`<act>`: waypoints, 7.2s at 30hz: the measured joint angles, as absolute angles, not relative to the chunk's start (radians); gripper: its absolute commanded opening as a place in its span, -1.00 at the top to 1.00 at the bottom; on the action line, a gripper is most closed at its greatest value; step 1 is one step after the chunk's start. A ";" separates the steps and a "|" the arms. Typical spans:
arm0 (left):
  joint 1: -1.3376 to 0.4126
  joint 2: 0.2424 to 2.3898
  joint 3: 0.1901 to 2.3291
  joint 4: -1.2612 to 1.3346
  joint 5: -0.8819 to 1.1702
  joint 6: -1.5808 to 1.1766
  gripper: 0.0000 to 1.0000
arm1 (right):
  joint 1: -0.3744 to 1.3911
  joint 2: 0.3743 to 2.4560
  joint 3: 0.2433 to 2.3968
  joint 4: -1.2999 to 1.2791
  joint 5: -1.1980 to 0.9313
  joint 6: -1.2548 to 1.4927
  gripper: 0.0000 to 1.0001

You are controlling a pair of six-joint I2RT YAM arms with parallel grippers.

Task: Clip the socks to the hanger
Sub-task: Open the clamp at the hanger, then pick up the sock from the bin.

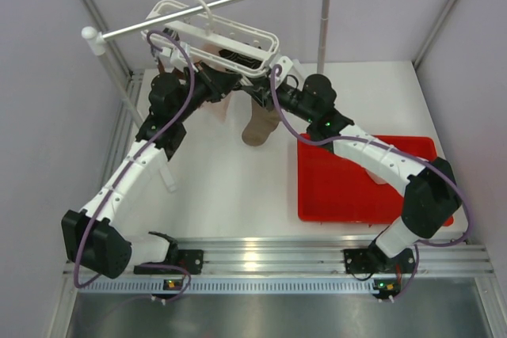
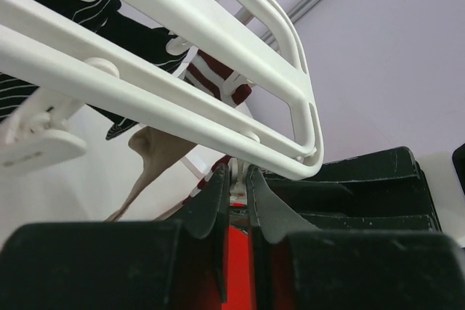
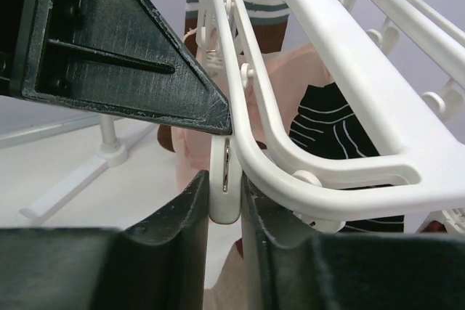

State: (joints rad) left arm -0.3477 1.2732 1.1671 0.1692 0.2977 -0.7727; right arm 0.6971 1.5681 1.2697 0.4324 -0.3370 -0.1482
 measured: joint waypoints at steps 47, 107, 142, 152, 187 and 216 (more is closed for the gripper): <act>-0.339 1.303 1.217 0.122 0.369 -0.776 1.00 | -0.373 1.612 1.234 -1.021 -0.529 -1.113 -0.01; -0.322 1.294 1.217 0.088 0.374 -0.742 1.00 | -0.057 1.514 1.143 -1.024 -0.575 -1.365 -0.24; -0.306 1.275 1.198 0.083 0.379 -0.743 1.00 | -0.010 1.476 1.132 -1.260 -0.529 -1.624 1.00; -0.306 1.271 1.189 0.083 0.380 -0.743 1.00 | 0.134 1.772 1.268 -1.328 -0.413 -1.625 1.00; -0.294 1.271 1.167 0.106 0.379 -0.767 1.00 | 0.269 1.311 0.940 -0.506 -0.114 0.008 0.26; -0.278 1.271 1.162 0.106 0.377 -0.767 1.00 | 0.366 1.546 0.863 -0.279 0.207 0.430 -0.06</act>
